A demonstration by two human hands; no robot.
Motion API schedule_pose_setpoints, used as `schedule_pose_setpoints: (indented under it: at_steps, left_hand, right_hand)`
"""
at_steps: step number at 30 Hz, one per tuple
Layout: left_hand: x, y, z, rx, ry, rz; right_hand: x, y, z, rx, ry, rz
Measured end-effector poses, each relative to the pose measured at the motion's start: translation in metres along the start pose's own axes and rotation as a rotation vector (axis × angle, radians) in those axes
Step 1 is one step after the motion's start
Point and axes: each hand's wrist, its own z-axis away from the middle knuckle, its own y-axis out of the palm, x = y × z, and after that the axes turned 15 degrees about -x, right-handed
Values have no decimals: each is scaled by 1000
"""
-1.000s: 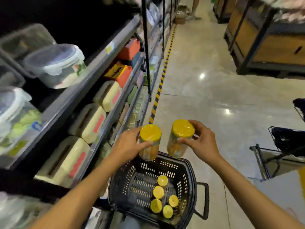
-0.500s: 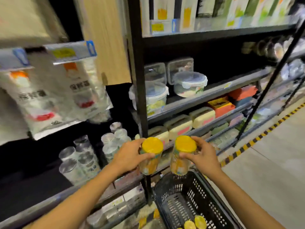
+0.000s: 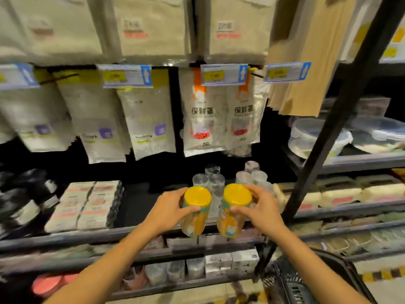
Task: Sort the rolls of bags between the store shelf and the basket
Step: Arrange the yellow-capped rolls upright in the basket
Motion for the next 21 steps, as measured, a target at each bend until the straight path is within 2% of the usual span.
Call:
schedule_pose_setpoints:
  at_steps: [10, 21]
  left_hand:
    - [97, -49, -7, -64, -49, 63]
    - [170, 0, -54, -110, -277, 149]
  right_hand:
    - [29, 119, -1, 72, 26, -36]
    - [-24, 227, -52, -6, 117, 38]
